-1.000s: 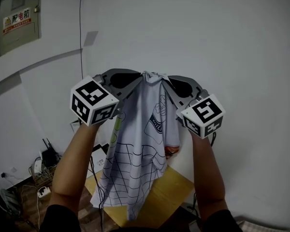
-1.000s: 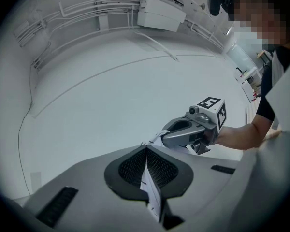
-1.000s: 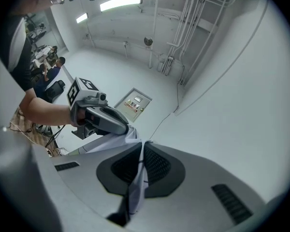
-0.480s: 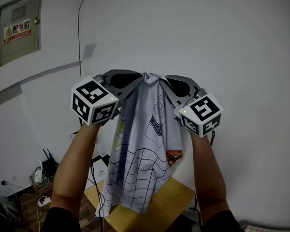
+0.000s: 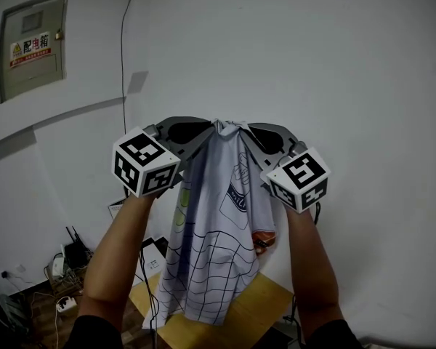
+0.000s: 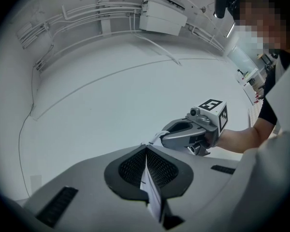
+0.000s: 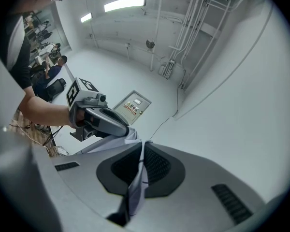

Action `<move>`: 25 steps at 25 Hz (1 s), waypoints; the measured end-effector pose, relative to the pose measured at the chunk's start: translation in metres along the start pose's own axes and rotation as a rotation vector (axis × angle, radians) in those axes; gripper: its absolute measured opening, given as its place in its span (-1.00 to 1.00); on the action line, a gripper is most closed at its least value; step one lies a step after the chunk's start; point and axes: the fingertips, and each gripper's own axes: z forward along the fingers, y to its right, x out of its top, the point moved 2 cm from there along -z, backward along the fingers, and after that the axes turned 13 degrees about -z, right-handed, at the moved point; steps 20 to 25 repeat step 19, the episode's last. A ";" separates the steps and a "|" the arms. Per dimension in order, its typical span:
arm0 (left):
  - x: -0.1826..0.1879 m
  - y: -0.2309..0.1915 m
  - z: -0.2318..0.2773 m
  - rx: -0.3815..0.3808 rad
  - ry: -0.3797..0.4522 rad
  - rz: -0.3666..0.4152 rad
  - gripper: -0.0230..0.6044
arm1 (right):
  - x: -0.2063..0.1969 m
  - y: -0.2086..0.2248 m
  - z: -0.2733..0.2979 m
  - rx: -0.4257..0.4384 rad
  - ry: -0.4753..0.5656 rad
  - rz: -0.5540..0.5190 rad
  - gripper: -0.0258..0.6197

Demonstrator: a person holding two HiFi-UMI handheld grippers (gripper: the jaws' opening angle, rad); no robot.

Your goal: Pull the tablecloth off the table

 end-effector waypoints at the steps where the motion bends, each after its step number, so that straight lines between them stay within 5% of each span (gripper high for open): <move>1: -0.002 -0.002 0.000 0.005 0.002 -0.007 -0.89 | -0.001 0.000 0.000 0.000 0.005 0.007 -0.85; 25: -0.029 -0.018 0.001 0.043 -0.040 -0.035 -0.89 | -0.027 -0.006 0.012 0.004 0.013 0.016 -0.85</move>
